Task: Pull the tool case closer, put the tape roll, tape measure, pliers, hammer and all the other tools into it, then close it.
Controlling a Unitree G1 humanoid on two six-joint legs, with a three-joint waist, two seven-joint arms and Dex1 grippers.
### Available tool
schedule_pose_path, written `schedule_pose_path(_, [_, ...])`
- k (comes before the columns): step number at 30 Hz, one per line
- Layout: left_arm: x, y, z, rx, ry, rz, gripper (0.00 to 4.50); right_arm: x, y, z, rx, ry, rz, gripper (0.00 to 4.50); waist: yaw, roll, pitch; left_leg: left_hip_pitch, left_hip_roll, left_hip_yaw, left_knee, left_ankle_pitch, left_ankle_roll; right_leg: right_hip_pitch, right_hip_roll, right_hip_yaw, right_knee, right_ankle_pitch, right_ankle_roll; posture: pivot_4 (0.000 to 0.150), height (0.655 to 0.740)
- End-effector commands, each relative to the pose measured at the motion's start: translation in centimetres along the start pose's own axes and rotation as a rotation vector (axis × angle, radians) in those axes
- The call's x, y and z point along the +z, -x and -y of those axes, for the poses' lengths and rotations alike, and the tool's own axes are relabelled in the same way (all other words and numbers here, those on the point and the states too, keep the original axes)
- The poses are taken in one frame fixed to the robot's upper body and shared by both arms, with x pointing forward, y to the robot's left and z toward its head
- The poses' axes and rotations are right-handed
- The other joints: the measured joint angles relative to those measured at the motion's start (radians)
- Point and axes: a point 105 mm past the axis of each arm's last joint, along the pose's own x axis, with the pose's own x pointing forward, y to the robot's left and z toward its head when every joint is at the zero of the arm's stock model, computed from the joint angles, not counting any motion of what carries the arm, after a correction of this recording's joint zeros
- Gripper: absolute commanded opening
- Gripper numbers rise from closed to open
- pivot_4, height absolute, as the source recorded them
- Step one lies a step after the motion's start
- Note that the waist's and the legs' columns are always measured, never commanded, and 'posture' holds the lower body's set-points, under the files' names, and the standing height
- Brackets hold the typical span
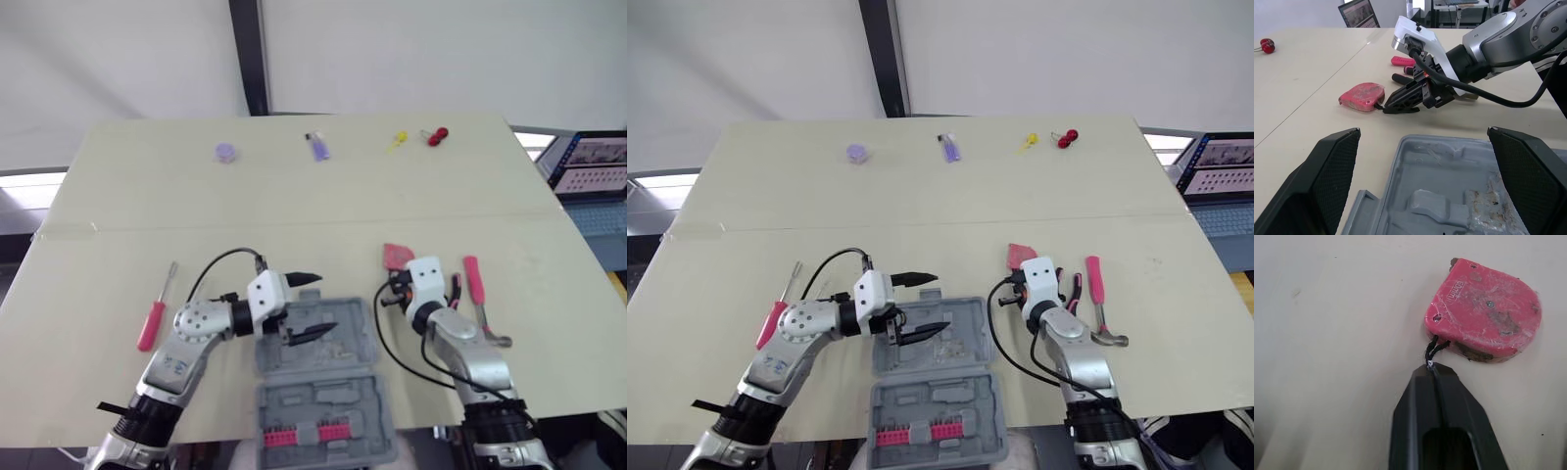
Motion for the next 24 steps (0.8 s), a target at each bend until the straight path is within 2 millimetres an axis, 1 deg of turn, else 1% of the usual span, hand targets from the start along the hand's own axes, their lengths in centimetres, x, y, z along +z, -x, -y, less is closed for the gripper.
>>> schedule_pose_path(1, [0.4, 0.0, 0.1, -0.037, -0.04, 0.009, 4.5, 0.2, 1.4, 0.8, -0.013, 0.004, 0.016, 0.06, 0.001, 0.0, 0.0, 0.0, 0.0, 0.0, 0.0, 0.0, 0.0, 0.0, 0.0, 0.0, 0.0, 0.0, 0.0, 0.15, 0.74])
schedule_pose_path(6, [0.0, 0.3, 0.2, -0.099, -0.026, -0.016, 4.5, -1.2, 3.9, 0.2, 0.058, -0.027, -0.03, 0.06, 0.001, 0.0, 0.0, 0.0, 0.0, 0.0, 0.0, 0.0, 0.0, 0.0, 0.0, 0.0, 0.0, 0.0, 0.0, 0.15, 0.74])
schedule_pose_path(9, [-0.4, 0.3, 0.9, -0.175, -0.013, -0.041, 4.5, -2.4, 5.7, -0.7, 0.112, -0.092, -0.058, 0.06, 0.002, 0.0, 0.0, 0.0, 0.0, 0.0, 0.0, 0.0, 0.0, 0.0, 0.0, 0.0, 0.0, 0.0, 0.0, 0.15, 0.74])
schedule_pose_path(13, [-0.8, 0.4, 1.6, -0.252, 0.007, -0.052, 4.5, -3.3, 7.9, -2.1, 0.166, -0.167, -0.083, 0.06, 0.003, 0.0, 0.0, 0.0, 0.0, 0.0, 0.0, 0.0, 0.0, 0.0, 0.0, 0.0, -0.001, 0.0, 0.0, 0.15, 0.74])
schedule_pose_path(17, [-1.1, 0.3, 2.2, -0.316, 0.0, -0.067, 4.5, -4.4, 9.8, -3.0, 0.191, -0.2, -0.123, 0.06, 0.008, 0.0, 0.0, 0.0, 0.0, 0.0, 0.0, 0.0, 0.0, 0.0, 0.0, 0.0, -0.001, 0.0, 0.0, 0.15, 0.74])
schedule_pose_path(21, [-1.3, 0.2, 2.3, -0.351, -0.009, -0.074, 4.5, -5.5, 11.2, -3.6, 0.201, -0.245, -0.161, 0.06, 0.019, 0.0, 0.0, 0.0, 0.0, 0.0, 0.0, 0.0, 0.0, 0.0, 0.0, 0.0, -0.001, 0.0, 0.0, 0.15, 0.74])
schedule_pose_path(24, [-1.1, 0.0, 2.2, -0.36, -0.007, -0.064, 4.5, -6.5, 12.4, -3.6, 0.185, -0.281, -0.187, 0.06, 0.028, 0.0, 0.0, 0.0, 0.0, 0.0, 0.001, 0.0, 0.0, 0.0, 0.0, 0.0, -0.001, 0.0, 0.0, 0.15, 0.74])
